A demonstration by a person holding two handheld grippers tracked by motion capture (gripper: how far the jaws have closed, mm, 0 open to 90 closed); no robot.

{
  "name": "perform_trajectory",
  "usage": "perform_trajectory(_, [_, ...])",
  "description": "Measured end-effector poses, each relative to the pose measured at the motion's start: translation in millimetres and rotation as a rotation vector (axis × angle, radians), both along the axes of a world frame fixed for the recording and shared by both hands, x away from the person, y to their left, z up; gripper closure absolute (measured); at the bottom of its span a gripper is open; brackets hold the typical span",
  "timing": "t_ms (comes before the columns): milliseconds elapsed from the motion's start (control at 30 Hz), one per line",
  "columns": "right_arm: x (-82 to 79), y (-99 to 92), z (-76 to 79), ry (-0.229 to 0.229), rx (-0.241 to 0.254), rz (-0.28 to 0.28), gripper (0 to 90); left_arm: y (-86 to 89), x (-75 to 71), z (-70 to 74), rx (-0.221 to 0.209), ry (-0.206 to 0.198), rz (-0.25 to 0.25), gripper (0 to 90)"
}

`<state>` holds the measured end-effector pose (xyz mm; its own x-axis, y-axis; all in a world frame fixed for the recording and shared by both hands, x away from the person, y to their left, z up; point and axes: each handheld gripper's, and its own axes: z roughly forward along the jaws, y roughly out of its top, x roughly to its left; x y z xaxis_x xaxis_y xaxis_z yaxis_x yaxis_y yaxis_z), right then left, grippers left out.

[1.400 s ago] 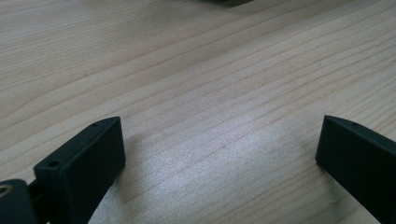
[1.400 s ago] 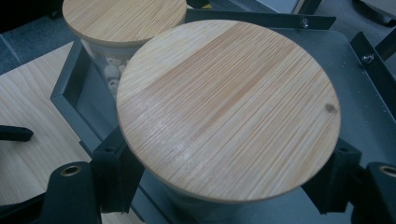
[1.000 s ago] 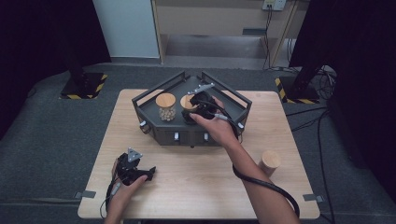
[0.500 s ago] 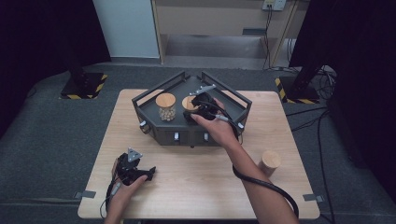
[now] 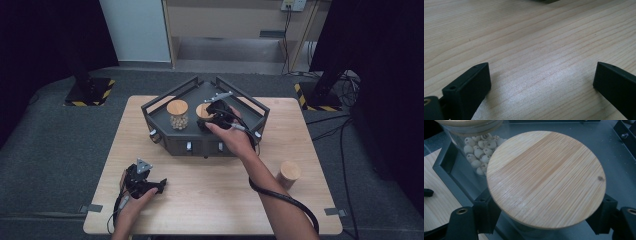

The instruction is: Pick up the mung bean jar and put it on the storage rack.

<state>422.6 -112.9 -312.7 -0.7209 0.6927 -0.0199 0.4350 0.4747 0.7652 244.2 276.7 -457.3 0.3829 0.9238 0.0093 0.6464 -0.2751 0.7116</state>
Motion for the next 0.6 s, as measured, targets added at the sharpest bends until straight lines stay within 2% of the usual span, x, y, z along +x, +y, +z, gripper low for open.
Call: perform_trajectory(600, [-1.0, -5.1, -5.5, -0.004, 0.029, 0.002, 24.0, -0.1, 0.0, 0.0, 0.000, 0.000, 0.000, 0.0])
